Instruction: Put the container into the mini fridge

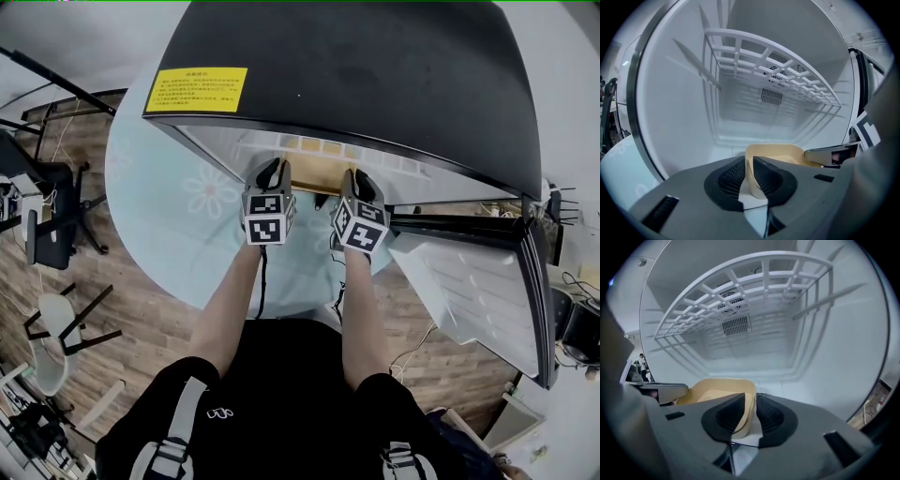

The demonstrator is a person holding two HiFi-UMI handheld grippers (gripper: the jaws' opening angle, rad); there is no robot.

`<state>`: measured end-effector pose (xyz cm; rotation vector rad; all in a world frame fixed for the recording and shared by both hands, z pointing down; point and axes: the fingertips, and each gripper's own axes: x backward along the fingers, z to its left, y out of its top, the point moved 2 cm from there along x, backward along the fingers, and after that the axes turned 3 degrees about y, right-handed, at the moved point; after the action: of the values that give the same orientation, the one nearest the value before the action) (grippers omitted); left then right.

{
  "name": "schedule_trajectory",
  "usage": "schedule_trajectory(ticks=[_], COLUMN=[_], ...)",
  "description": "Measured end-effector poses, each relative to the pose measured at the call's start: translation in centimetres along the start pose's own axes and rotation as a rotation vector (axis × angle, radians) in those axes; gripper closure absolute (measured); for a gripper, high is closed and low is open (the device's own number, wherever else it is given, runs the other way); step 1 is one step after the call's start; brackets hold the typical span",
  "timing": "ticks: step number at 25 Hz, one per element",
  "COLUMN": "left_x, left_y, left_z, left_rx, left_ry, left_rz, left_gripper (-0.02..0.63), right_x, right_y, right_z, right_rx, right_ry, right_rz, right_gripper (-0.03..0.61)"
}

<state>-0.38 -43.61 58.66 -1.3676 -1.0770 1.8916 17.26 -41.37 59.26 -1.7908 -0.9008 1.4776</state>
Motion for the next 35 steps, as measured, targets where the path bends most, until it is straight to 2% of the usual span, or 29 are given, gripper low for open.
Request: schedule_trajectory(ticks=[7, 12, 17, 21, 29, 35], left_x=[2.5, 5.4, 8.4, 10.7, 15.5, 19.0], left_y=[1.6, 3.5, 4.9, 5.9, 8.3, 11.3], left_z=[-0.6, -1.4, -1.9, -2.6, -5.1, -6.6], left_rx=[0.036, 0.045, 0.066, 0.059, 0.013, -0.012], left_ry=[-0.014, -0.019, -0.018, -0.024, -0.066, -0.091], left_rz=[-0.058, -0.135, -0.198, -0.249, -0.357, -0.45], left_gripper=[0.551, 0.609, 0.611, 0.611, 0.611, 0.611], right_x=[2.6, 5.2, 8.2, 10.6, 15.2, 18.9], right_y=[1.6, 3.2, 5.1, 6.0, 8.2, 9.1], right_z=[1.5, 2.9, 4.0, 5.4, 7.1, 8.6], right_rx=[0.031, 0.052, 0.057, 0.081, 0.121, 0.15], right_ry=[0.035, 0.07, 0.098, 0.146, 0.192, 0.235], right_rz=[-0.062, -0.124, -0.198, -0.242, -0.35, -0.454], right_gripper=[0.497, 0.508, 0.534, 0.571, 0.571, 0.572])
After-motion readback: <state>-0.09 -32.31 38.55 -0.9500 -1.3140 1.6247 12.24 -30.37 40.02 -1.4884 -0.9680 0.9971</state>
